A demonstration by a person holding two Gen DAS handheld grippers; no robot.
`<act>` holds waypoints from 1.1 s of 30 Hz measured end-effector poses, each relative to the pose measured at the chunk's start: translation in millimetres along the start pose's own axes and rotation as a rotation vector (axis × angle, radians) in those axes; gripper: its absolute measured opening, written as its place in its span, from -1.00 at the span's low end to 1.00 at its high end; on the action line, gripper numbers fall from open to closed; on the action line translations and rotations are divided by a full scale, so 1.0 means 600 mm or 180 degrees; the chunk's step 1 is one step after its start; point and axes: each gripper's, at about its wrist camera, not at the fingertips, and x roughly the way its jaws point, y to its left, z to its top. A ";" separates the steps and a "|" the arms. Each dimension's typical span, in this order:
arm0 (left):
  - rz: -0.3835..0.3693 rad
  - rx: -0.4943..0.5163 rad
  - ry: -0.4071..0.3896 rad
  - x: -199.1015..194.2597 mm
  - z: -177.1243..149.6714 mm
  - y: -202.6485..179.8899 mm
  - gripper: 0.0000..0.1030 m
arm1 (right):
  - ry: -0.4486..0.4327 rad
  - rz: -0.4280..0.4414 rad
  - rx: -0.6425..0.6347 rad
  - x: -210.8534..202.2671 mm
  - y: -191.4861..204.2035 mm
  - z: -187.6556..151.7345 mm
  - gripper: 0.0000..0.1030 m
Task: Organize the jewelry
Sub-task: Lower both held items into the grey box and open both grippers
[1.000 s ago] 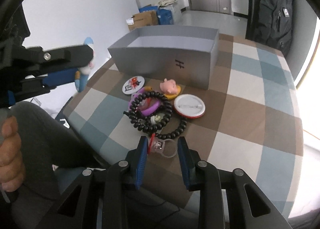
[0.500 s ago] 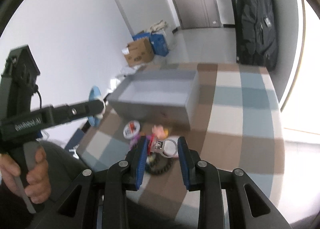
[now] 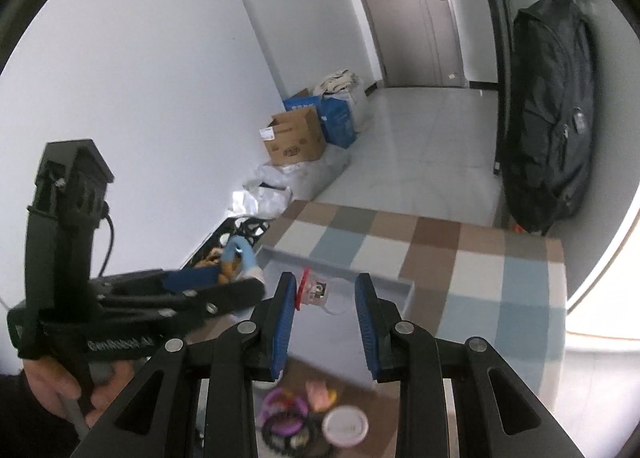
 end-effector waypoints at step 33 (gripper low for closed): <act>-0.0421 -0.0380 0.0321 0.079 0.024 0.042 0.42 | 0.0243 0.0311 0.0932 0.071 -0.107 0.000 0.50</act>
